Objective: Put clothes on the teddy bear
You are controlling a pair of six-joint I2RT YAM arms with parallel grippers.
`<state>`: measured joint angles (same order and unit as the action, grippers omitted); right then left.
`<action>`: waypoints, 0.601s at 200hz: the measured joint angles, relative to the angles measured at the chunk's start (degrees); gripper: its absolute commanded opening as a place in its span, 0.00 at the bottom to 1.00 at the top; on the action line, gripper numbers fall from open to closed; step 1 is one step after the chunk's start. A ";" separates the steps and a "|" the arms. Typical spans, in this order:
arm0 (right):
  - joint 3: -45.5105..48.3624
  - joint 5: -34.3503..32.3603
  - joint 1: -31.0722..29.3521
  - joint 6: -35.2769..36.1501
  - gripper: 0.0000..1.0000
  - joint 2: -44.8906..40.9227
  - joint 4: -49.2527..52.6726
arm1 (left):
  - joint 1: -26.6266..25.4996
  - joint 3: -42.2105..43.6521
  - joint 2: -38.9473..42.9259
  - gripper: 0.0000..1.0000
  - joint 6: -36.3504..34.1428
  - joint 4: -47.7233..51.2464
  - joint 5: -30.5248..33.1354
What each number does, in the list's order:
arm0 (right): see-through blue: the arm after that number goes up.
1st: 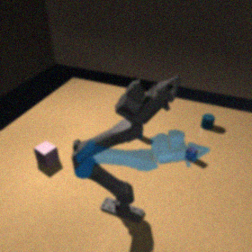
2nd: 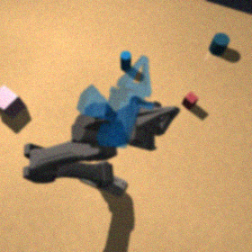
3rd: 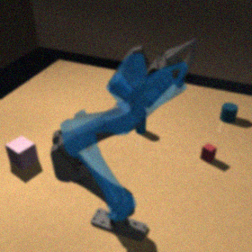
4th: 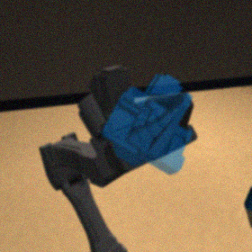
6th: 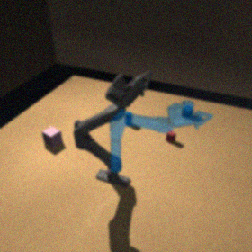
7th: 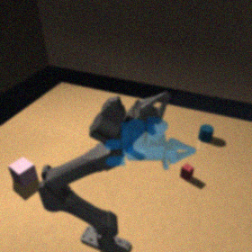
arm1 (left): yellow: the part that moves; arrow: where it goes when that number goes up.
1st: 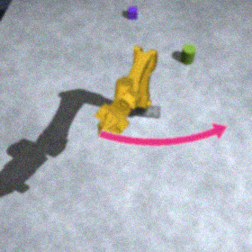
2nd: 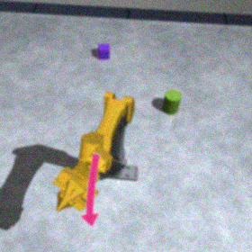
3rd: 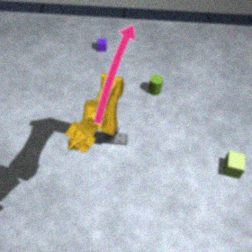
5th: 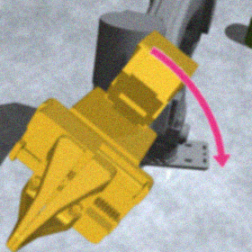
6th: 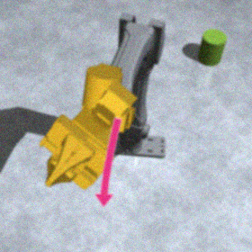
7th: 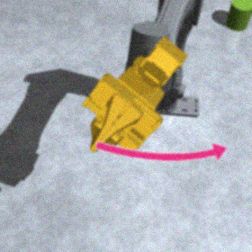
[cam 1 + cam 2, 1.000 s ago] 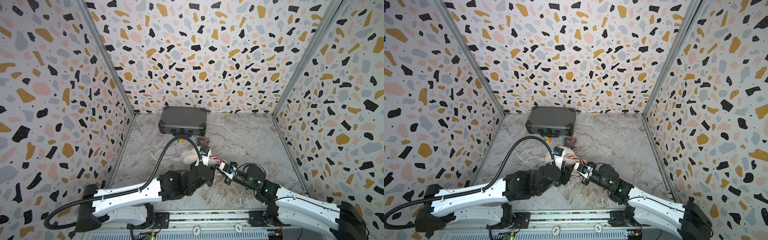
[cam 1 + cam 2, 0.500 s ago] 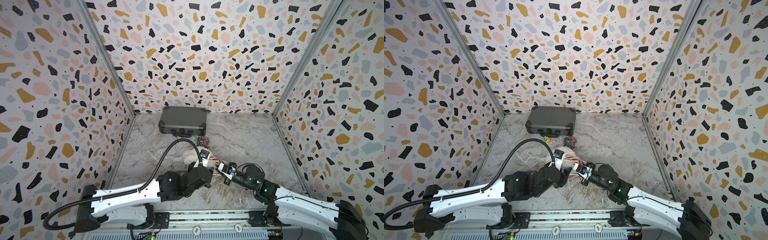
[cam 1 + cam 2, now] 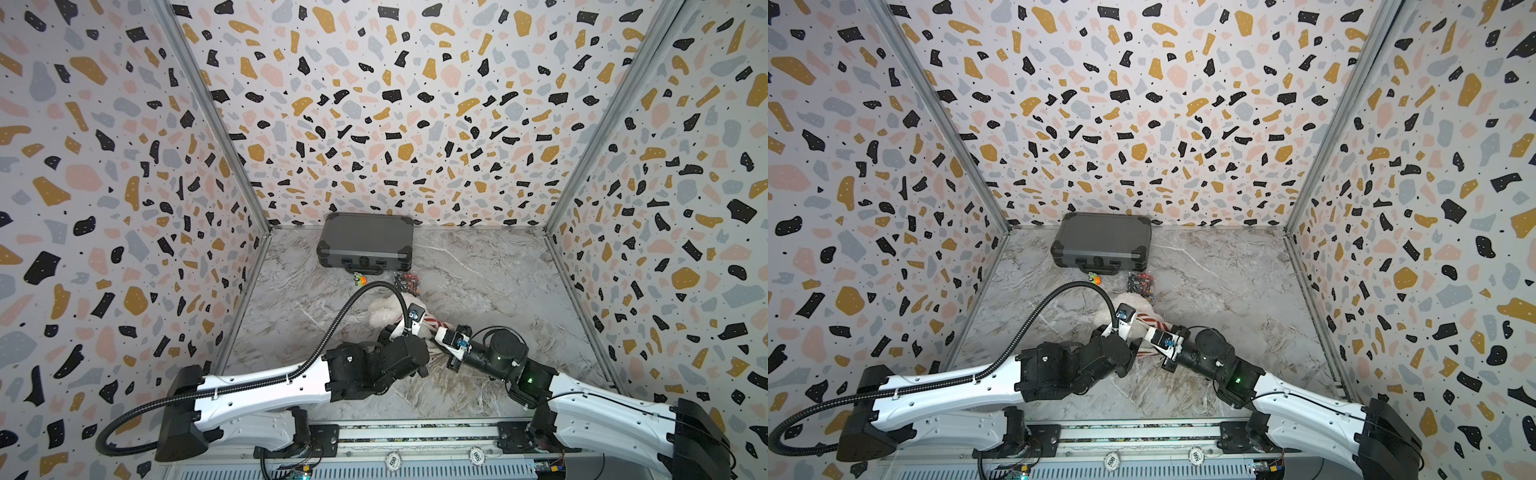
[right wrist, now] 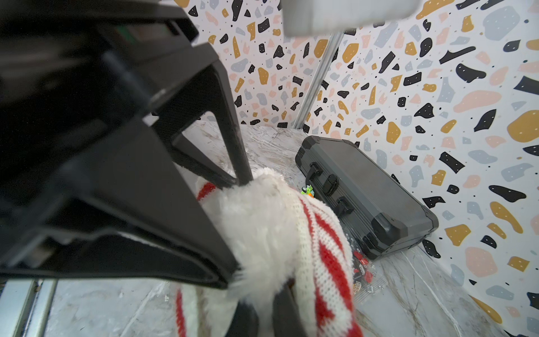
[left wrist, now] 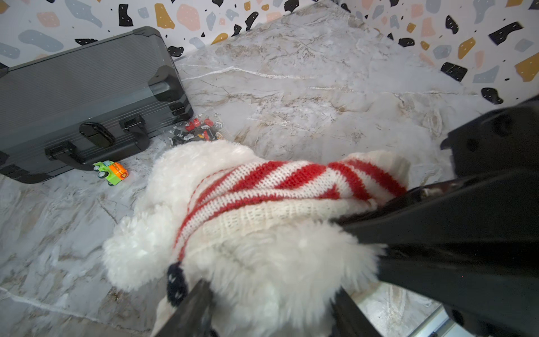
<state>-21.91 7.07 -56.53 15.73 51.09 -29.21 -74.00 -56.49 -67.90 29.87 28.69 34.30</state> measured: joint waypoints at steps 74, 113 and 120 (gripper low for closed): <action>0.00 0.55 -0.02 -0.90 0.00 0.04 -0.28 | -0.39 1.46 0.00 0.16 -1.81 -2.95 0.24; -0.92 0.68 -0.15 -2.36 0.17 0.17 0.57 | -0.04 4.02 2.29 0.00 -1.92 -6.29 -1.01; -1.33 0.68 -0.17 -2.95 0.25 0.02 1.11 | 0.22 4.72 2.99 0.00 -1.92 -7.02 -1.14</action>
<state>-23.24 7.75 -56.71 12.78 51.11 -28.10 -73.78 -51.77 -64.90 27.94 21.67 33.17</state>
